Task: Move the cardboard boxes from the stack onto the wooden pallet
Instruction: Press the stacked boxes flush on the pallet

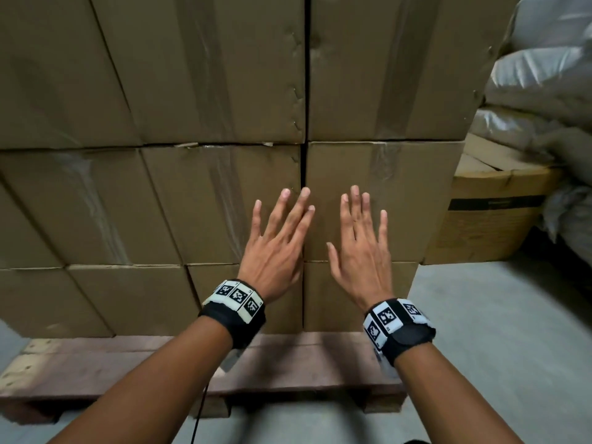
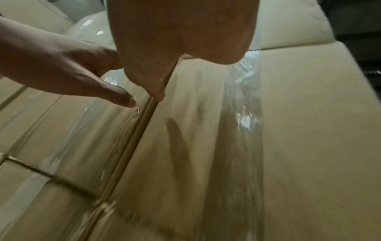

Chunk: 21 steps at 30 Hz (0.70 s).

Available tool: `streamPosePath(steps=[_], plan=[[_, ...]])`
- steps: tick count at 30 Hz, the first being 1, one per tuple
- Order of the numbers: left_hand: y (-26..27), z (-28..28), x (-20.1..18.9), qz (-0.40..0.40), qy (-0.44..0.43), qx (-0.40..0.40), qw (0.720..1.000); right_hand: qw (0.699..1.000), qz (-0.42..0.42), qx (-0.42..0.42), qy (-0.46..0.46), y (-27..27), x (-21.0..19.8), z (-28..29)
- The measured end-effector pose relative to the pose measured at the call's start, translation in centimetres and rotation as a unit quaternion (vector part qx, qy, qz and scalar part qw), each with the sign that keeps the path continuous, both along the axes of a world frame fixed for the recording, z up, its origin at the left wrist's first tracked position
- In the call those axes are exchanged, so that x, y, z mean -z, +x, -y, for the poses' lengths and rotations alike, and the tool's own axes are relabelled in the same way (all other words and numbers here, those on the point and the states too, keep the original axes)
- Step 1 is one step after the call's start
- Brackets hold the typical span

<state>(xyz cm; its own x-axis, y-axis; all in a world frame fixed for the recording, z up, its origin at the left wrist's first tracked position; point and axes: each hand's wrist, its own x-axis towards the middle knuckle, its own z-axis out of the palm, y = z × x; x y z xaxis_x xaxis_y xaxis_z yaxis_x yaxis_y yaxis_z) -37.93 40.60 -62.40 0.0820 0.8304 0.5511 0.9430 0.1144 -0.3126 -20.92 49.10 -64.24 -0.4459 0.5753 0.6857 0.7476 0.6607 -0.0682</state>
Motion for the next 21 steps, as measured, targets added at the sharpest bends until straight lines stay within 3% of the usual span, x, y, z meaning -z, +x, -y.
streamPosePath(steps=[3, 7, 21], plan=[[-0.7, -0.8, -4.1, 0.026, 0.064, -0.017, 0.997, 0.998, 0.019, -0.022, 0.062, -1.3, -5.5, -1.0], [-1.9, -1.3, -7.1, 0.043, 0.061, -0.040, 0.996, 0.992, 0.061, -0.031, 0.104, -3.0, -9.7, -2.3], [-2.0, -1.4, -7.5, 0.043, 0.036, -0.042, 0.998, 0.989, 0.073, -0.035, 0.122, -4.1, -9.2, -3.3]])
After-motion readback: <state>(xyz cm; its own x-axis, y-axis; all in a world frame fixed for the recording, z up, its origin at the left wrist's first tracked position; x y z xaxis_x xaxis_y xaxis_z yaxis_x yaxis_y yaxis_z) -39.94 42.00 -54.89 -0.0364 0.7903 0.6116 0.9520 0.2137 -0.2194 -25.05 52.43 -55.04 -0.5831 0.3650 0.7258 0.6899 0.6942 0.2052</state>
